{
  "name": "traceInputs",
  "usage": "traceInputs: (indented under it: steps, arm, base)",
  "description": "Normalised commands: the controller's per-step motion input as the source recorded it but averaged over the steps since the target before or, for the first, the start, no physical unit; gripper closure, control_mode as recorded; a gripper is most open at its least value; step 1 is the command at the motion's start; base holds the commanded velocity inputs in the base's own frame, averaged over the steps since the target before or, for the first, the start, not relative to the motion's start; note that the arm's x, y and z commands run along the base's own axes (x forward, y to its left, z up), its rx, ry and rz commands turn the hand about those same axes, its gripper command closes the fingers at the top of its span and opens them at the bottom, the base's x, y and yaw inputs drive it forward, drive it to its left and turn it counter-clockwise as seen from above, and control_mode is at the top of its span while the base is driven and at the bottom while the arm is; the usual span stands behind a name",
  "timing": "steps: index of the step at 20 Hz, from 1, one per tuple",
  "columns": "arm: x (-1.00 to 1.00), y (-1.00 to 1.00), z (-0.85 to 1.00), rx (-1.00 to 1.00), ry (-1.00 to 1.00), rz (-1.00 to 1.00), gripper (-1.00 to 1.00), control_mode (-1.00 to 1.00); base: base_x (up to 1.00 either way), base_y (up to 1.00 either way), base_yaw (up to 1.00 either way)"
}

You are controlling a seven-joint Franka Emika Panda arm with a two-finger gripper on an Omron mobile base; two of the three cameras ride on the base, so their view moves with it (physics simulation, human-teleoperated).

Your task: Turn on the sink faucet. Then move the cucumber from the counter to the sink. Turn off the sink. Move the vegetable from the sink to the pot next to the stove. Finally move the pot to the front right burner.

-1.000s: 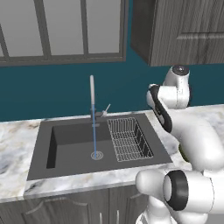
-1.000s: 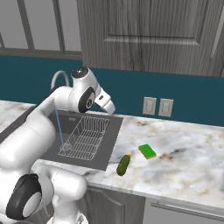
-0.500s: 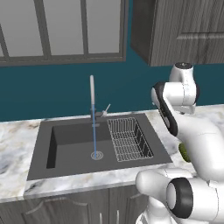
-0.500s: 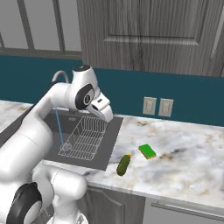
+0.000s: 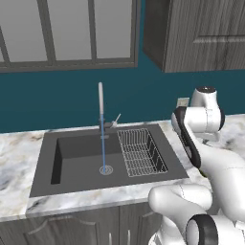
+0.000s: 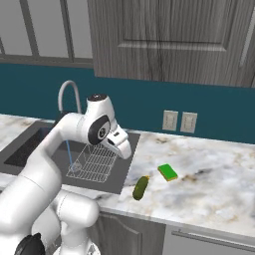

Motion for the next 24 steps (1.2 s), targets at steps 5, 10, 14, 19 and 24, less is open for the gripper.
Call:
traceInputs:
  steps: [5,10,14,19,24]
  arm:
    - [-0.06,-0.34,-0.19,0.00,0.05,0.03,-1.00,-1.00]
    - [0.00,-0.49,-0.07,0.00,0.02,0.08,-1.00,-1.00]
    - [0.00,-0.28,-0.17,0.00,0.09,0.08,-1.00,-1.00]
    - [0.00,-0.05,-0.29,0.00,0.10,0.11,-1.00,-1.00]
    - [-0.04,-0.16,-0.36,0.00,0.04,0.15,-1.00,-1.00]
  base:
    - [0.00,0.00,0.00]
    - [0.00,0.00,0.00]
    - [0.00,0.00,0.00]
    - [0.00,0.00,0.00]
    - [0.00,0.00,0.00]
